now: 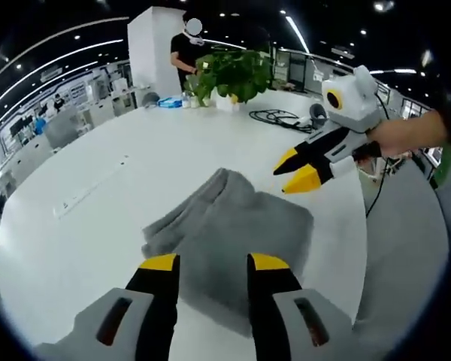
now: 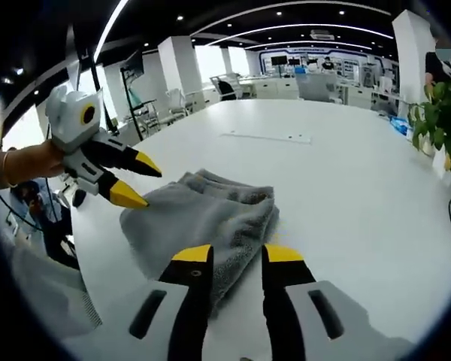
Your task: Fold the towel on the table until its edges align and the towel forms a compact rectangular stack.
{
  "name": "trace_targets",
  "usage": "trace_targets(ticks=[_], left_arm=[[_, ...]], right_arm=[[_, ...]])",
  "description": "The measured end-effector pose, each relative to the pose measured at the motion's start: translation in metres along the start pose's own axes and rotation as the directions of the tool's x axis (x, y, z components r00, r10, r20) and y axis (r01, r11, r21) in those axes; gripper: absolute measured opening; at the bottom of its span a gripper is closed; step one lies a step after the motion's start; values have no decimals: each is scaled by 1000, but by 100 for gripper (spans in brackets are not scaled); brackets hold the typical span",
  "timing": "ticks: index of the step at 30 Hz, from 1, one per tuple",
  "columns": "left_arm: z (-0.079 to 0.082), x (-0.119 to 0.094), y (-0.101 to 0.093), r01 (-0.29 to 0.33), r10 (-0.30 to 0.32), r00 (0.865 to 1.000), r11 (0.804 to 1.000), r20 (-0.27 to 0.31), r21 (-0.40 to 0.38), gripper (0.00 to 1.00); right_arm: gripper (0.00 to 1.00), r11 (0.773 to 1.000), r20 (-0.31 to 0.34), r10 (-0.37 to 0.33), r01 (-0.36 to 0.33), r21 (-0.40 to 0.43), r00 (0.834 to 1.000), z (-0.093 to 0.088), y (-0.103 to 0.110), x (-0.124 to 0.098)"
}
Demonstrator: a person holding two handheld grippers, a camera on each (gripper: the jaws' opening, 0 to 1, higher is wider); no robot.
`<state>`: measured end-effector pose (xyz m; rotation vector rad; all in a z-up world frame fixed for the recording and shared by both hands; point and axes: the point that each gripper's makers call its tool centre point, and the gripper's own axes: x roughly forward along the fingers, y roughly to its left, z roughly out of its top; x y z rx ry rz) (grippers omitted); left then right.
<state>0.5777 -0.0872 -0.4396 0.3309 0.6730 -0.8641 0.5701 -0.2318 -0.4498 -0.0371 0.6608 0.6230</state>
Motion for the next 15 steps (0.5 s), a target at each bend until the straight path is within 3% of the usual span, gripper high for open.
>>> trace_targets(ticks=[7,11,15], left_arm=[[-19,-7,-34,53,-52,999,999,-14,6,36],[-34,-9,-43,67,-66,997,997,-47,32,36],[-42,-10,-46,45,-41,997,997,-63,66,38]], right_arm=[[28,999,-23,27,-27,-41,999,-11,15,-12],[29,998,-35,38,-40,-56,999,-18,23,-16],[30,995,-54,57,-61,-77,997,-26,32,-18]])
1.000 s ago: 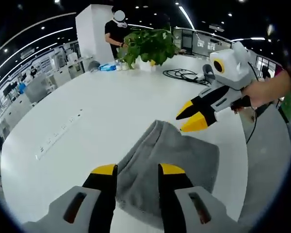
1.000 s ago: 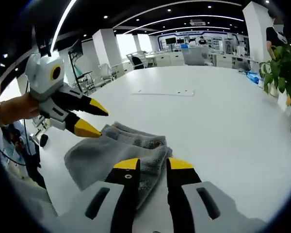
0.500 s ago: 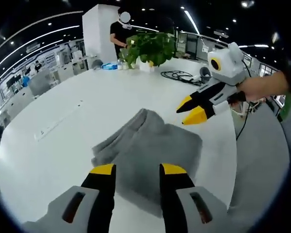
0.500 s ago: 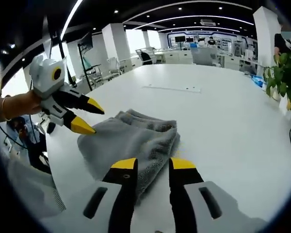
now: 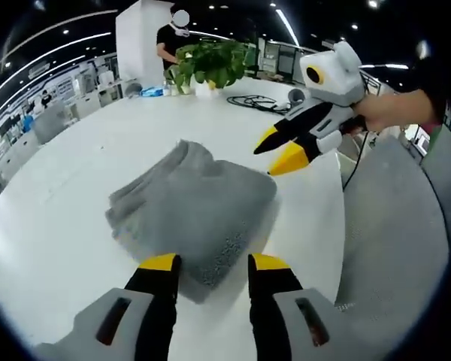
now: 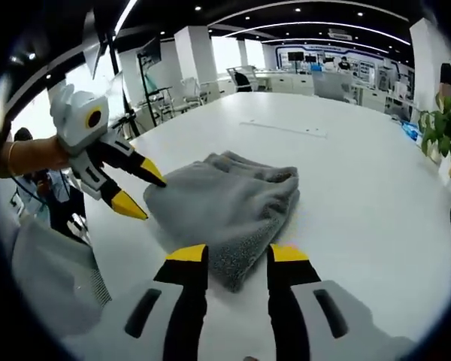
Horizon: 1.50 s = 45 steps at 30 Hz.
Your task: Fold the towel on the table until its edges align and the towel forms a compact rectangular stack.
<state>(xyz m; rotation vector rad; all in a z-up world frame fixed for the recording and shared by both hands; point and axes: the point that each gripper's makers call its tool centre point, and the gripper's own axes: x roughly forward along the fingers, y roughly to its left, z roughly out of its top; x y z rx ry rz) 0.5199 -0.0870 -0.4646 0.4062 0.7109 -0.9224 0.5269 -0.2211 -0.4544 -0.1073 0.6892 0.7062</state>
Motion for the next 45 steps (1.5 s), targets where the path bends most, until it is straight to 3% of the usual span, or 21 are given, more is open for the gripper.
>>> trace_targets(ticks=[8,10,16,24,28,32,45], left_arm=[[-10,8,-1,-37,37,999,999,-10,38,40],[-6,7,-11,-21,22,1000,997,-17,71,44],[-14,13,-5,-30,32,999,995,-26,100,45],[-21,24,-4,-36,41,998,991,-37,126,45],[-21,25,2,-64,71,997,987,-40,144,40],[-19,25,5,-80,86,996,986,-38,145,35],[-10,39,28,-116,120,992,985,-27,130,34]], right_arm=[[33,1000,-60,24,-24,-8,998,-24,13,6],[34,1000,-69,26,-27,-12,997,-28,15,9],[34,1000,-87,27,-28,-14,996,-36,14,16],[34,1000,-102,21,-21,3,995,-37,12,19],[32,1000,-105,18,-16,19,994,-38,11,21],[30,1000,-102,5,-3,26,995,-35,8,24],[29,999,-88,5,0,52,996,-21,-13,45]])
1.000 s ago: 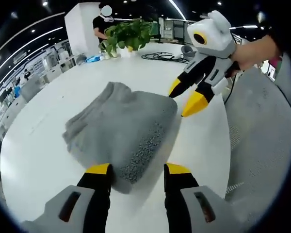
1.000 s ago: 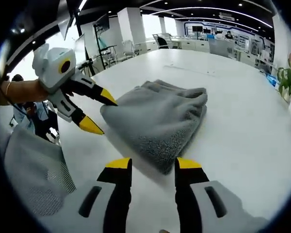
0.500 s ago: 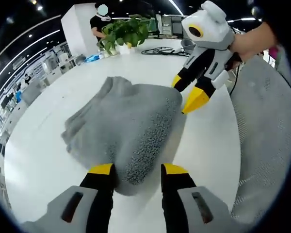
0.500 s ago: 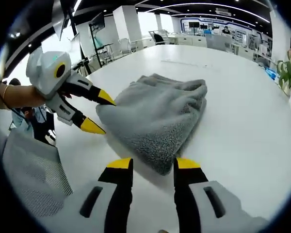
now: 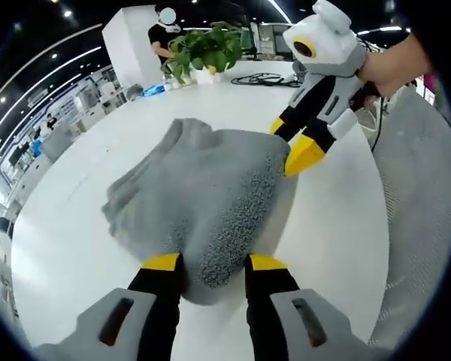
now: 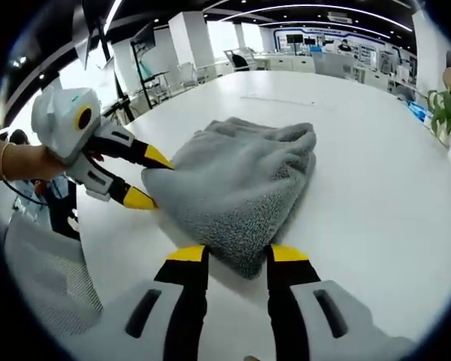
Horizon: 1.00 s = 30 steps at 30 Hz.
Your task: Fold the towel on the table until its edges align and the towel forms a compact rectangular stack.
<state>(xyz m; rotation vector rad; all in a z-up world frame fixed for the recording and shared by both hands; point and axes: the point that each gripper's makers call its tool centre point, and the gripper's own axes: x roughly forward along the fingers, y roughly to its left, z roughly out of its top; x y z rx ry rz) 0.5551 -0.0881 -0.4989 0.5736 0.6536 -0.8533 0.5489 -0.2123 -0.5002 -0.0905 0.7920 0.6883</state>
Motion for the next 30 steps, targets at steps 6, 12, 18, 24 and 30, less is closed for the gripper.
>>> trace_targets(ticks=[6,12,18,24,30], left_arm=[[10,13,19,-3,3,1000,1000,-1,-28,34],[21,25,38,37,-37,999,995,6,-88,34],[21,33,51,40,-40,999,995,1,-91,34],[25,28,45,52,-53,999,991,-2,-123,35],[37,10,51,33,-23,998,982,56,-184,38]], right_arm=[[29,1000,4,-6,6,-8,1000,16,-17,12],[28,999,28,-30,30,11,999,33,-36,19],[27,999,37,-38,37,15,999,40,-38,24],[28,999,47,-41,40,22,998,42,-36,17],[29,998,77,-48,46,33,996,50,-35,6]])
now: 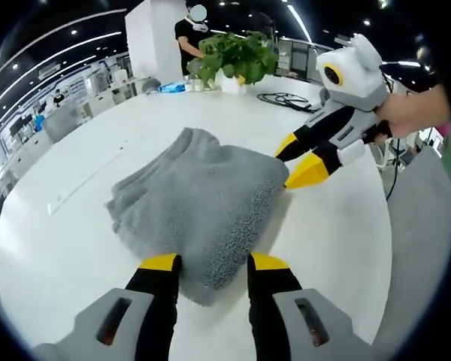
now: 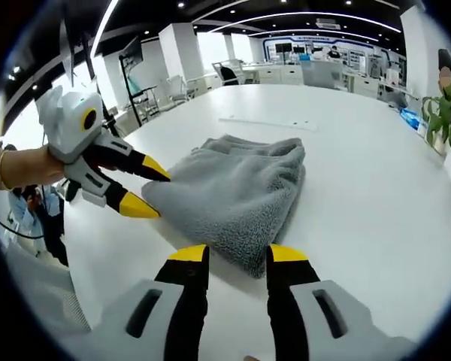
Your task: Fold the towel on the table until its edges align and the towel forms a compact rectangular stack.
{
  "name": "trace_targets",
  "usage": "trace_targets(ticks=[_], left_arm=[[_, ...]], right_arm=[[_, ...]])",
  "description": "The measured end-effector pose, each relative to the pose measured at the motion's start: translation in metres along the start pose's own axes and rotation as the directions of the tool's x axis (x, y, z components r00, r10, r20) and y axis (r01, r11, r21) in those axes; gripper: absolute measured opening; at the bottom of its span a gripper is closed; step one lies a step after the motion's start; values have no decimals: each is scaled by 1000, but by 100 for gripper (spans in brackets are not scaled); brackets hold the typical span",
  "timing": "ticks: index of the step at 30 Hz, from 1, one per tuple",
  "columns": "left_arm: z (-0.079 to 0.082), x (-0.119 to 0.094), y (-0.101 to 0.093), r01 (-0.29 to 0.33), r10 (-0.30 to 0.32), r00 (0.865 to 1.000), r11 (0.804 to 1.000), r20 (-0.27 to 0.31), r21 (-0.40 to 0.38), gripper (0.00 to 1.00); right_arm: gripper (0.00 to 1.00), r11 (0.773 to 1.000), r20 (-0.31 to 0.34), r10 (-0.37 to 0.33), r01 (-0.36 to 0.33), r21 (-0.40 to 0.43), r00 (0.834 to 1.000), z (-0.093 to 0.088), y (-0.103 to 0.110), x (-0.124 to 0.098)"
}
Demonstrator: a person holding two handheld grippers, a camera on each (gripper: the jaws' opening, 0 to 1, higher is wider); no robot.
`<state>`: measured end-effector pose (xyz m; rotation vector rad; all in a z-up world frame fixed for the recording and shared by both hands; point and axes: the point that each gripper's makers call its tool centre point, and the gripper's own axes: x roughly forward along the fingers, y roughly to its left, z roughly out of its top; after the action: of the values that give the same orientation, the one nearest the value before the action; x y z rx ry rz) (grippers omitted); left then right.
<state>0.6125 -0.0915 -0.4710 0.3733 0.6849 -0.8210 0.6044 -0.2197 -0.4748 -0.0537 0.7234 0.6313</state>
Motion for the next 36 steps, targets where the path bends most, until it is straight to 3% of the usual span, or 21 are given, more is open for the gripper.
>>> trace_targets(ticks=[6,10,18,24,26,28,32,33,36], left_arm=[[7,-26,-2,-20,21,999,1000,46,-16,41],[12,-46,-2,-43,55,994,992,97,-115,44],[28,-86,-13,-73,106,976,982,191,-173,58],[24,-112,-23,-97,137,966,978,219,-185,62],[23,-118,-22,-138,187,953,969,238,-205,60],[26,-122,-28,-142,210,939,957,271,-252,61],[35,-127,-49,-95,178,921,965,345,-244,63],[41,-129,-56,-57,153,906,968,395,-244,65],[43,-133,-67,-35,139,896,969,422,-244,71]], right_arm=[[29,999,62,12,-15,45,998,16,7,-20],[31,998,89,18,-23,53,996,23,15,-36],[38,999,120,22,-26,32,993,28,26,-63],[46,1000,138,13,-14,2,990,25,30,-92],[48,1000,144,1,0,-4,990,22,30,-98],[50,1000,144,-8,9,-10,990,15,31,-105],[53,999,165,17,-25,43,986,2,41,-120],[55,999,168,17,-26,48,986,0,42,-122],[60,998,185,18,-29,58,983,-8,49,-128]])
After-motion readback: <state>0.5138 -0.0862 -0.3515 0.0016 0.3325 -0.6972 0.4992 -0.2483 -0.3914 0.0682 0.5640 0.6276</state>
